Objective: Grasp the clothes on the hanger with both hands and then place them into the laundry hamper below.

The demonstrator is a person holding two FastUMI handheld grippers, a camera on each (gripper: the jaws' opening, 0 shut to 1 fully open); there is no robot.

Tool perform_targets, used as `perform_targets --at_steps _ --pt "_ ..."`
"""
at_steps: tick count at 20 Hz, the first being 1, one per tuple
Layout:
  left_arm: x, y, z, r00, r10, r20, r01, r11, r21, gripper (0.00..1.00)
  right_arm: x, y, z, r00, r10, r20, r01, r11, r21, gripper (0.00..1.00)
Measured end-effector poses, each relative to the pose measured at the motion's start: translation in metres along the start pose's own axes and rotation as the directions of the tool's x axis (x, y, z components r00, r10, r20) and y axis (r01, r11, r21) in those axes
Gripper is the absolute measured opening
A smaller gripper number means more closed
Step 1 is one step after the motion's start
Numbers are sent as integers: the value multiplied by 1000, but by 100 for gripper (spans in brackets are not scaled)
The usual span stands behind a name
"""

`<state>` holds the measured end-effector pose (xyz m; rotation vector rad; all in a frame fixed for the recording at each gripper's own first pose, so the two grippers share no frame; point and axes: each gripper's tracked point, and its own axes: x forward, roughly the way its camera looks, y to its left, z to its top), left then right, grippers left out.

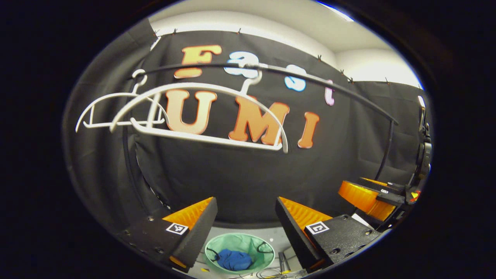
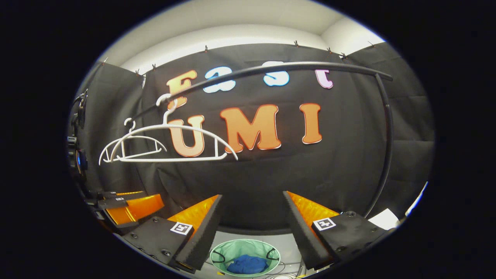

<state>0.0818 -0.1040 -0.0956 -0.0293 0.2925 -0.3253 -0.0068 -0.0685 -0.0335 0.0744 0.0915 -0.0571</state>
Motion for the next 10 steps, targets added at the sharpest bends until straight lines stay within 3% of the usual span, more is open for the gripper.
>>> perform_targets --at_steps 1,7,8,10 --pt "-3 5 8 1000 9 27 -9 1000 7 92 -2 1 6 1000 -2 17 2 1000 -2 89" --pt "-23 28 39 989 94 113 -98 995 30 93 -14 1 30 995 -12 101 12 1000 -5 97" --pt "-25 28 37 990 92 111 -96 995 33 92 -13 1 28 995 -11 103 10 1000 5 89" --pt "-25 30 39 988 100 114 -106 994 42 92 -14 -3 24 994 -19 104 18 1000 11 89"
